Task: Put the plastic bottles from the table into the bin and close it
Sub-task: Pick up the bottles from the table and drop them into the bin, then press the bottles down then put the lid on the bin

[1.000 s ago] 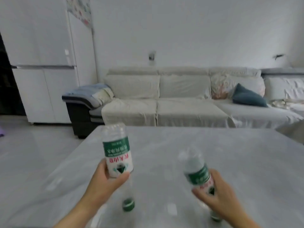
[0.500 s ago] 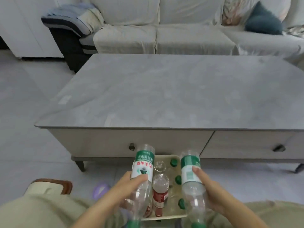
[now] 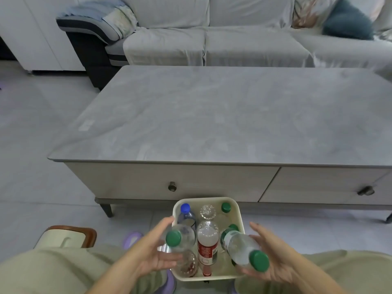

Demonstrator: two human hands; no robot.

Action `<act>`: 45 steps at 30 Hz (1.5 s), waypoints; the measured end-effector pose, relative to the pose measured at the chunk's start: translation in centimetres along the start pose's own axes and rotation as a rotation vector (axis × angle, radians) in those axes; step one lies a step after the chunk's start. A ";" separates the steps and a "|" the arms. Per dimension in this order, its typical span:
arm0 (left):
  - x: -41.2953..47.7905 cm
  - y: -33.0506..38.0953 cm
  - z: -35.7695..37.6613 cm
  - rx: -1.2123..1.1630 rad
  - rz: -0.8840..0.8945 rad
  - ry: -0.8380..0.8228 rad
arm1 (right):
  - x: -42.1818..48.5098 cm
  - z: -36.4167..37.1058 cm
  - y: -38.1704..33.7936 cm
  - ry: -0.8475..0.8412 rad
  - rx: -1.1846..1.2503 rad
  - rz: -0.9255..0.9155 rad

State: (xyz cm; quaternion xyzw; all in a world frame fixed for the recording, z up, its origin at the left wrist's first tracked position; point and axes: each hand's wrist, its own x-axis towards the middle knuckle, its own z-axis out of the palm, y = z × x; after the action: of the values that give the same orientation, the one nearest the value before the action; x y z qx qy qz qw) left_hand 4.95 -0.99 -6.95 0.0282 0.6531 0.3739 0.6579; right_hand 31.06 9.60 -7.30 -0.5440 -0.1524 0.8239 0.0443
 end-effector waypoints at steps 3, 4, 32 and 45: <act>0.1 -0.2 0.7 0.104 0.207 0.068 | -0.1 -0.8 -0.8 0.060 0.012 -0.073; 0.1 -0.3 1.0 0.223 0.301 0.106 | -0.4 -0.8 -0.9 0.073 -0.012 -0.111; 9.9 -4.0 3.4 1.535 0.665 0.368 | 2.6 2.0 -1.8 0.437 -0.764 -0.779; 13.9 -4.1 2.8 1.580 0.405 0.324 | -3.1 -0.6 0.5 0.160 -0.761 -0.289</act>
State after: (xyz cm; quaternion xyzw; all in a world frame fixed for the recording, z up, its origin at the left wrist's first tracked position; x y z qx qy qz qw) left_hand 7.43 4.70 -20.30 0.5443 0.7924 -0.0841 0.2623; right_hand 32.89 8.55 -4.92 -0.5567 -0.5170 0.6494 -0.0332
